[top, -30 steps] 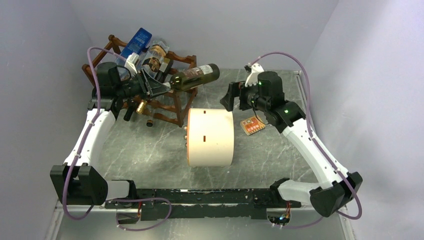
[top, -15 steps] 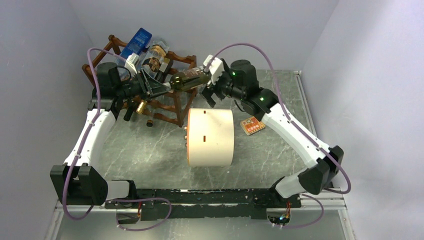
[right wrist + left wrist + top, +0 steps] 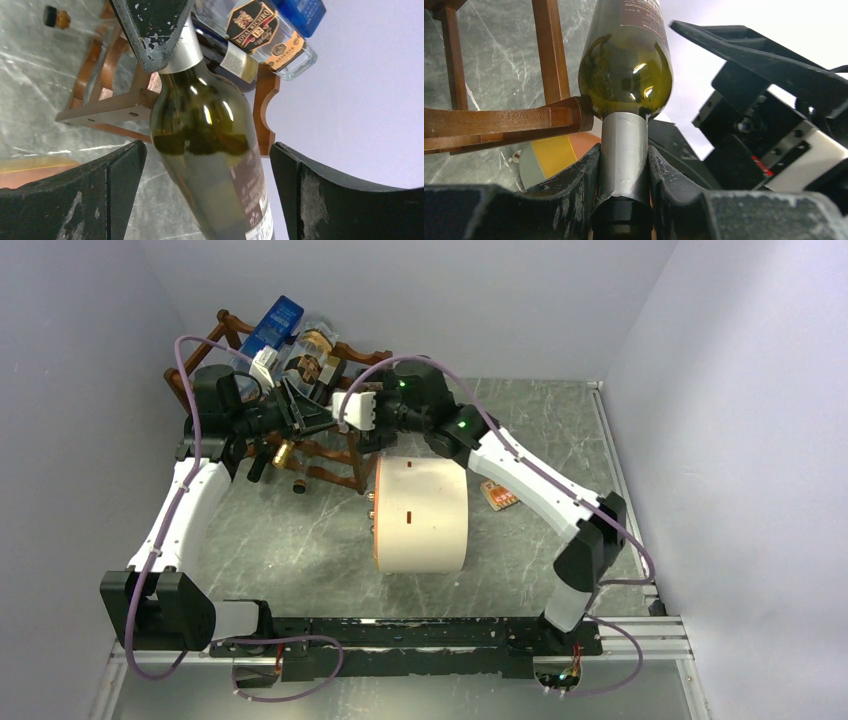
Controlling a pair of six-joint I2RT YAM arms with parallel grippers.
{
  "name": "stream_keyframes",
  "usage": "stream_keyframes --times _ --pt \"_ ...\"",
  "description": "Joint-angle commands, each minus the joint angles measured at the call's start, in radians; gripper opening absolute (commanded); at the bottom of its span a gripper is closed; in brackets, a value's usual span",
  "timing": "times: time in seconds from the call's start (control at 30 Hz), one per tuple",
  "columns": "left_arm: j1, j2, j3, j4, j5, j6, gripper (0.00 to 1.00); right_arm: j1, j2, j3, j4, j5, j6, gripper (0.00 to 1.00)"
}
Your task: Take the wine bottle off the wine rack
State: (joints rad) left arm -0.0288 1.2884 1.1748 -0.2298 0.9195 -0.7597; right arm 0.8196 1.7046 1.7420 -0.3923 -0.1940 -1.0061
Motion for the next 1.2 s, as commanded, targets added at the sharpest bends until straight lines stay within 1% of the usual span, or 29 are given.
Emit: stream_keyframes --times 0.0,0.3,0.4,0.43,0.47,0.5,0.53,0.6,0.67,0.73,0.77,0.8,0.87,0.9,0.93,0.97,1.0,1.03,1.17 --pt "0.006 -0.024 0.031 0.020 0.057 0.000 0.07 0.012 0.063 0.067 -0.025 0.060 -0.112 1.00" --pt "0.005 -0.021 0.035 -0.010 0.065 0.027 0.07 0.027 0.163 0.169 -0.074 0.125 -0.175 1.00" --pt "0.006 -0.017 0.043 -0.029 0.064 0.041 0.07 0.035 0.194 0.217 -0.108 0.139 -0.193 0.97" --pt "0.006 -0.017 0.042 -0.026 0.069 0.040 0.07 0.038 0.203 0.226 -0.113 0.142 -0.199 0.94" --pt "0.006 -0.017 0.041 -0.023 0.074 0.038 0.07 0.041 0.209 0.229 -0.112 0.149 -0.205 0.87" --pt "0.006 -0.017 0.039 -0.024 0.078 0.037 0.07 0.047 0.212 0.232 -0.110 0.161 -0.210 0.77" --pt "0.005 -0.017 0.039 -0.028 0.081 0.039 0.07 0.049 0.215 0.231 -0.108 0.173 -0.213 0.71" --pt "0.005 -0.019 0.036 -0.019 0.097 0.037 0.07 0.052 0.211 0.224 -0.102 0.180 -0.216 0.62" --pt "0.005 -0.021 0.033 -0.008 0.121 0.033 0.07 0.052 0.200 0.200 -0.076 0.189 -0.222 0.51" --pt "0.005 -0.021 0.046 -0.039 0.118 0.053 0.07 0.053 0.174 0.162 -0.030 0.199 -0.223 0.42" --pt "0.006 -0.021 0.059 -0.070 0.102 0.074 0.11 0.053 0.161 0.147 -0.013 0.199 -0.223 0.36" --pt "0.005 -0.022 0.069 -0.095 0.093 0.092 0.18 0.057 0.149 0.135 0.002 0.200 -0.222 0.30" --pt "0.005 -0.032 0.066 -0.095 0.098 0.089 0.38 0.061 0.129 0.124 0.012 0.201 -0.227 0.17" --pt "0.005 -0.039 0.060 -0.086 0.102 0.083 0.48 0.064 0.123 0.122 0.012 0.207 -0.231 0.06" --pt "0.005 -0.046 0.055 -0.079 0.100 0.080 0.58 0.069 0.119 0.121 0.009 0.217 -0.237 0.00" --pt "0.005 -0.054 0.052 -0.082 0.093 0.079 0.66 0.074 0.114 0.116 0.010 0.235 -0.248 0.00" --pt "0.006 -0.062 0.050 -0.086 0.089 0.080 0.93 0.078 0.108 0.104 0.019 0.254 -0.265 0.00" --pt "0.005 -0.072 0.049 -0.092 0.078 0.083 1.00 0.082 0.099 0.085 0.036 0.268 -0.273 0.00" --pt "0.007 -0.109 0.082 -0.179 0.012 0.132 0.99 0.087 0.027 -0.003 0.117 0.271 -0.268 0.00"
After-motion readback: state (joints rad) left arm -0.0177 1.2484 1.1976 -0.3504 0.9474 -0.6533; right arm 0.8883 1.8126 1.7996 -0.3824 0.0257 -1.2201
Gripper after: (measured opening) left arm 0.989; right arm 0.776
